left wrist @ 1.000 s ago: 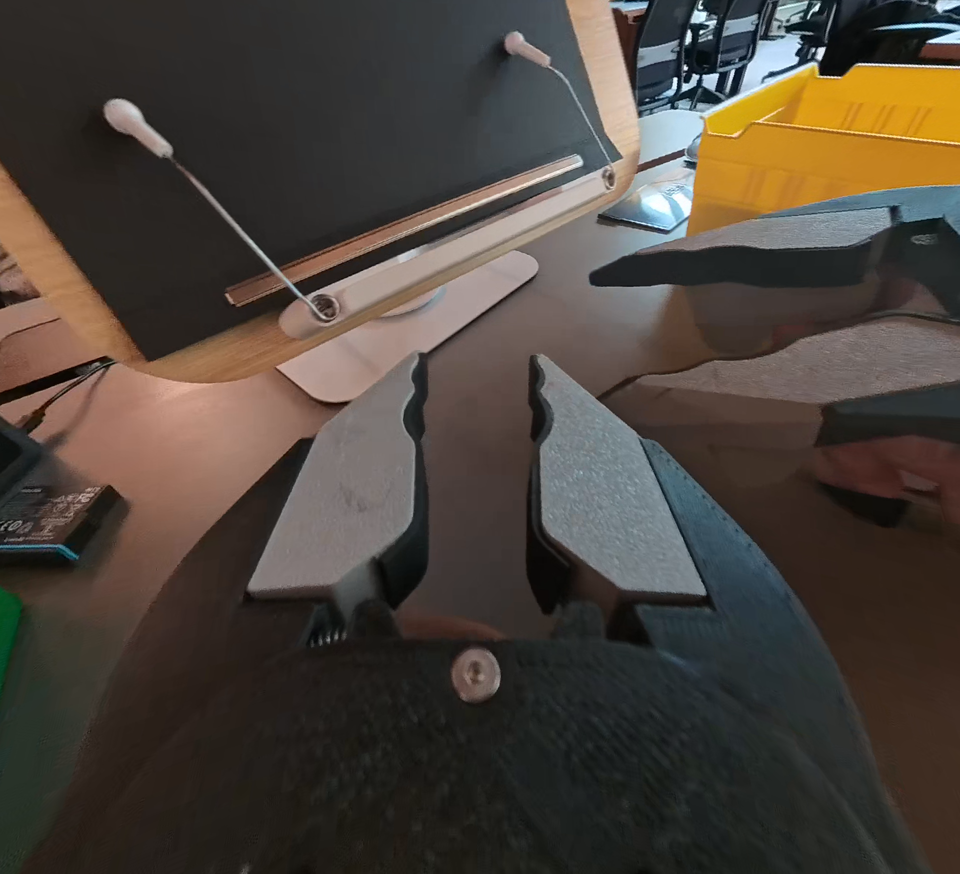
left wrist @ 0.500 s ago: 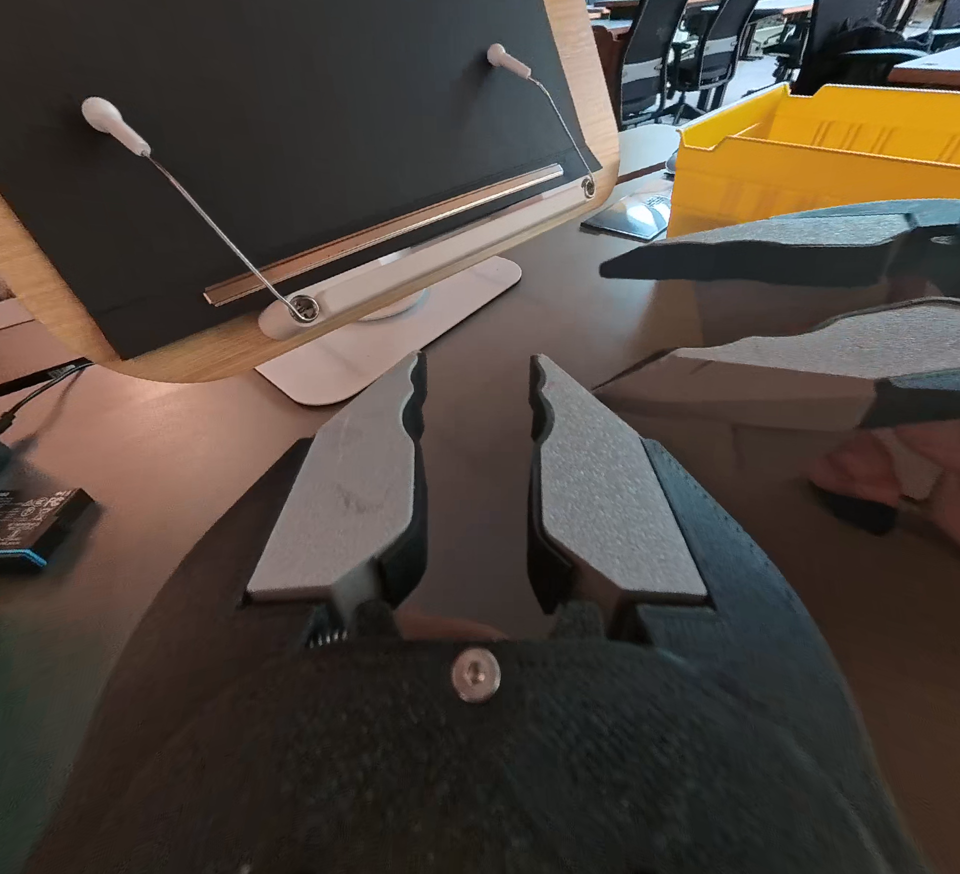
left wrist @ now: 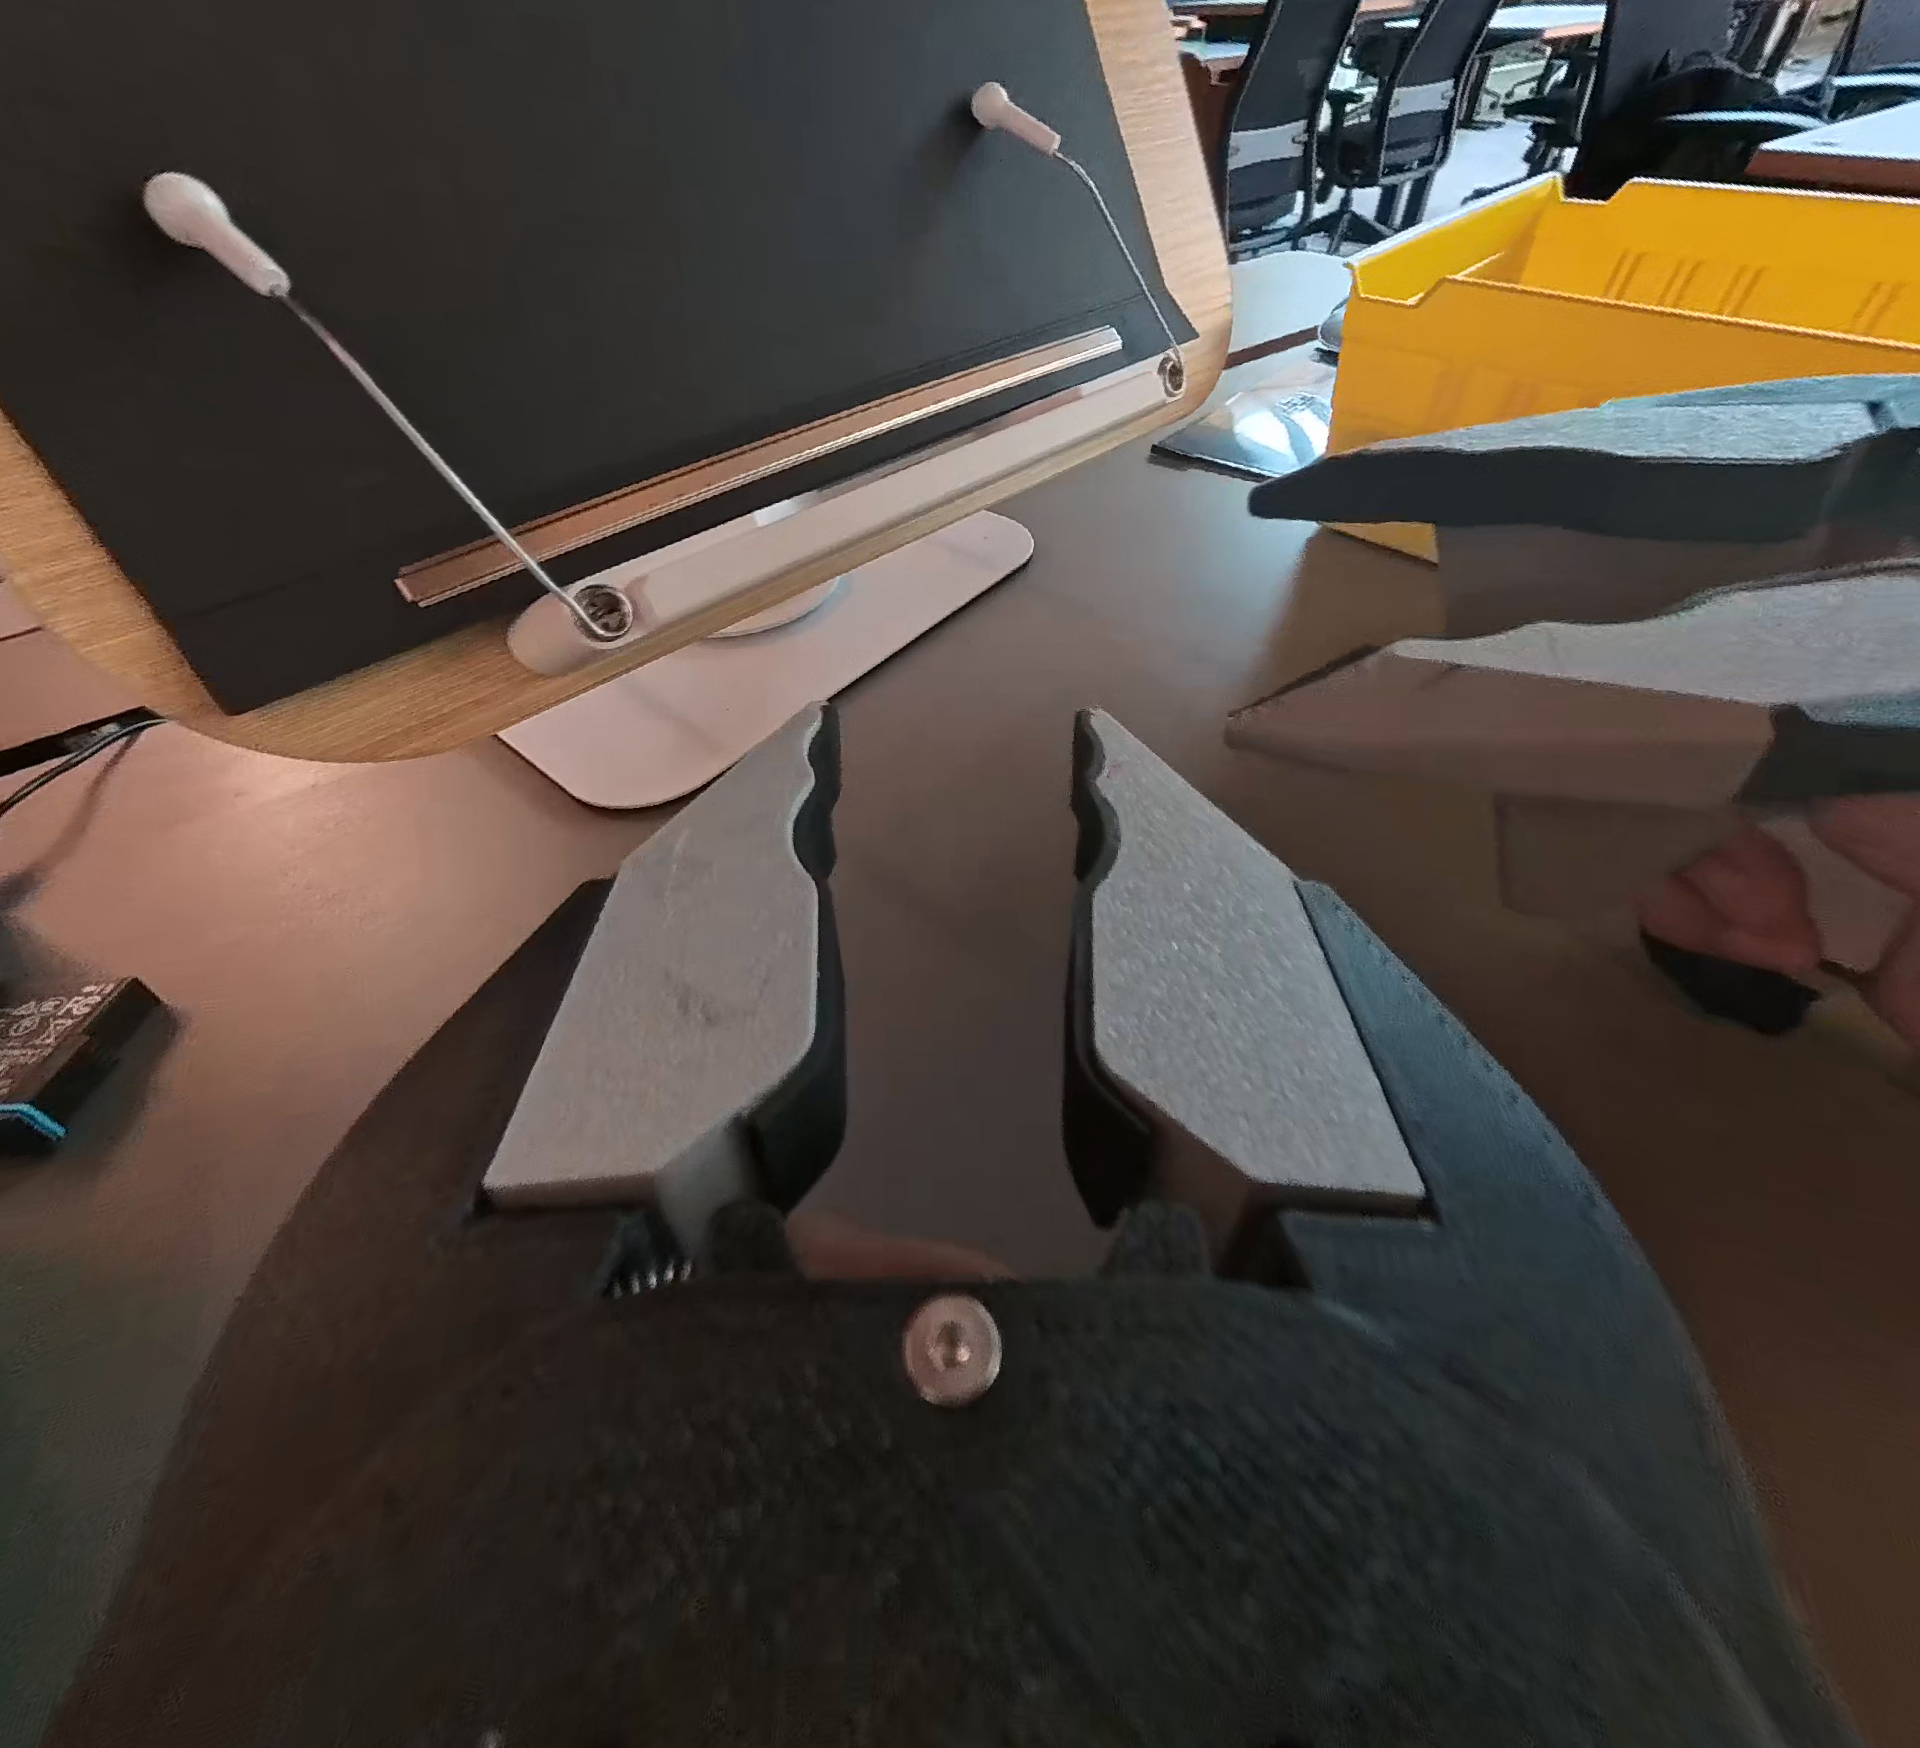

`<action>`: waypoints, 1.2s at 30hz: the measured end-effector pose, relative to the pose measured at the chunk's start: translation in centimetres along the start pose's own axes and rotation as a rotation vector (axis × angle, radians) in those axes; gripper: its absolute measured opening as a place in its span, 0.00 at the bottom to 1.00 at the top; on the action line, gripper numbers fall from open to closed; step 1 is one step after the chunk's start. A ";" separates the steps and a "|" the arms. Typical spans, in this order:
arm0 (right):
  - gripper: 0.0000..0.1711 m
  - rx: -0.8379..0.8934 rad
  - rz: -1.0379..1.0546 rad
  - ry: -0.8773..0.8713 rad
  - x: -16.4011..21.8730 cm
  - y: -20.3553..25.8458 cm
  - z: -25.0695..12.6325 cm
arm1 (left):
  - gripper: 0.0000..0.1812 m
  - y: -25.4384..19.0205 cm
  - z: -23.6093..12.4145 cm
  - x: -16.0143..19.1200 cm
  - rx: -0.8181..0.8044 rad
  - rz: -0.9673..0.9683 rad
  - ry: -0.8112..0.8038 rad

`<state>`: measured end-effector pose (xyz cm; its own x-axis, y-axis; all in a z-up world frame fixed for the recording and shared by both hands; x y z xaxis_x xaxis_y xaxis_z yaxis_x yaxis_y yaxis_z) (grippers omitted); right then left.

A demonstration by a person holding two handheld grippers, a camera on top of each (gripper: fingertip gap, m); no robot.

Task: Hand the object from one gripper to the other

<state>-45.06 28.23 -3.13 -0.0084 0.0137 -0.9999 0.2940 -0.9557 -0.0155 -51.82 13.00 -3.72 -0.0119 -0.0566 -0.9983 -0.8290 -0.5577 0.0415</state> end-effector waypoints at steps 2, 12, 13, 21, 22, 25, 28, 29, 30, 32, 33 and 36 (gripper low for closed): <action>0.45 -0.003 0.012 0.004 0.1 -0.1 0.1 | 0.23 -0.2 0.1 0.0 0.007 0.016 0.004; 0.45 -0.059 0.036 0.006 0.4 -1.3 1.5 | 0.23 -0.6 0.6 0.1 0.036 0.028 0.033; 0.46 -0.057 0.048 0.002 0.4 -1.4 1.4 | 0.24 -0.6 0.6 0.1 0.037 0.019 0.026; 0.45 -0.036 0.014 -0.007 0.3 -1.1 1.0 | 0.28 -0.7 0.4 0.0 0.019 0.024 0.010; 0.45 -0.035 0.014 -0.005 0.3 -1.1 1.0 | 0.28 -0.6 0.4 0.0 0.014 0.022 0.009; 0.45 -0.029 0.018 -0.004 0.4 -1.2 0.9 | 0.29 -0.7 0.5 0.1 0.030 0.019 0.019; 0.46 -0.033 0.030 -0.002 0.4 -1.4 0.9 | 0.34 -0.8 0.6 0.1 0.059 0.014 0.030; 0.46 -0.033 0.032 0.002 0.4 -1.5 1.0 | 0.38 -0.9 0.6 0.1 0.084 0.013 0.033; 0.46 -0.034 0.032 0.005 0.5 -1.5 1.1 | 0.38 -0.9 0.7 0.1 0.091 0.012 0.036; 0.46 -0.037 0.029 0.009 0.5 -1.5 1.3 | 0.38 -0.9 0.7 0.2 0.089 0.013 0.044; 0.46 -0.038 0.029 0.009 0.5 -1.5 1.3 | 0.37 -0.9 0.7 0.2 0.088 0.013 0.044; 0.45 -0.039 0.032 0.012 0.5 -1.5 1.3 | 0.37 -0.9 0.7 0.2 0.088 0.014 0.046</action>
<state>-46.80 29.29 -3.60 0.0133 -0.0126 -0.9998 0.3309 -0.9435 0.0163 -51.46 14.12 -3.96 -0.0003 -0.1031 -0.9947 -0.8747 -0.4820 0.0502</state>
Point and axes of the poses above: each gripper's, where its closed fingertips meet, z out along the fingers, x out of its underside, y = z × x across the jaws, the point moved 10 cm from there along -z, back along the fingers, and after that the axes turned 9 degrees about -y, right-handed, at the moved point
